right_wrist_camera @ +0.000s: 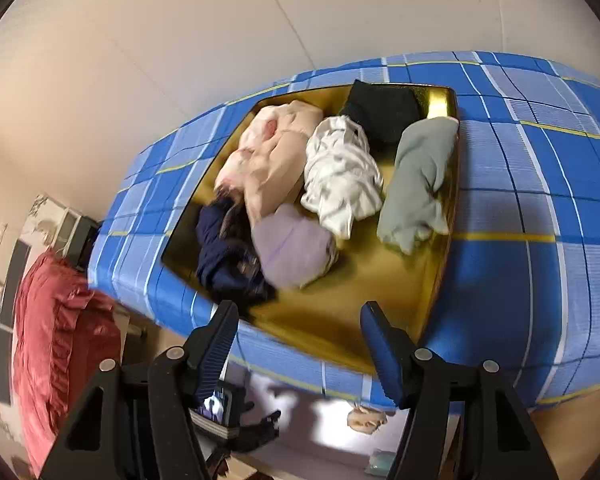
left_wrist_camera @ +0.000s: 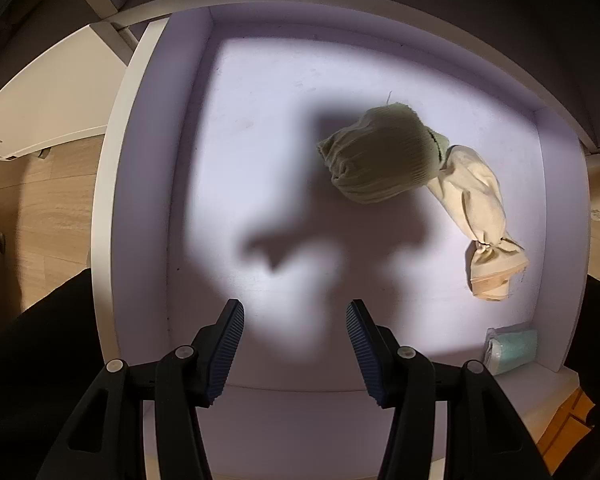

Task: Organize soft objects
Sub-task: 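Move the right tool back into the drawer above the teal packet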

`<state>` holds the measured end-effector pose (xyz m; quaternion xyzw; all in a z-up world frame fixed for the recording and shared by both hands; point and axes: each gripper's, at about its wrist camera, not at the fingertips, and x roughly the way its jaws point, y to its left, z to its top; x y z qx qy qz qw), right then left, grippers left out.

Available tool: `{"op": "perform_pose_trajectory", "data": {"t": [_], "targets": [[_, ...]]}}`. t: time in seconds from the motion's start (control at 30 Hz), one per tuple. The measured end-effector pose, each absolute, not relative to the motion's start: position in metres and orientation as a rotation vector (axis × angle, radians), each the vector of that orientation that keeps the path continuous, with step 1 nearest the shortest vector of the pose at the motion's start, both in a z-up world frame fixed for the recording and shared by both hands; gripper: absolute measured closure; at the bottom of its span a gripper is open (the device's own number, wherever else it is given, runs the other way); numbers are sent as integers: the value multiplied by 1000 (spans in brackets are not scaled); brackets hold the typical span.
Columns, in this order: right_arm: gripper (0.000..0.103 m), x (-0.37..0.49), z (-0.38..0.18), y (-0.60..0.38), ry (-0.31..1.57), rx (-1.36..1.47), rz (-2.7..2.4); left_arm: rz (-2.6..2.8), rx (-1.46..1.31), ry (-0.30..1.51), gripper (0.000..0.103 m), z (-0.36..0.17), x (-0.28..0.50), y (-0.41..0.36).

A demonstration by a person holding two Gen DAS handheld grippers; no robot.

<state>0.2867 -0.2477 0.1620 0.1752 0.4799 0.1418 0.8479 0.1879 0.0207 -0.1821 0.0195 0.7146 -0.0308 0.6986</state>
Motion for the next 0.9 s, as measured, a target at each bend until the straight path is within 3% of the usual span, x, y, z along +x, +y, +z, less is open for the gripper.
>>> {"op": "perform_pose_trajectory", "data": {"t": [0.37, 0.9], "targets": [[34, 204, 110, -244, 1086, 206, 401, -57, 70, 1591, 49, -189, 185, 11], [31, 198, -143, -212, 1840, -93, 269, -58, 111, 1581, 49, -180, 184, 3]]}}
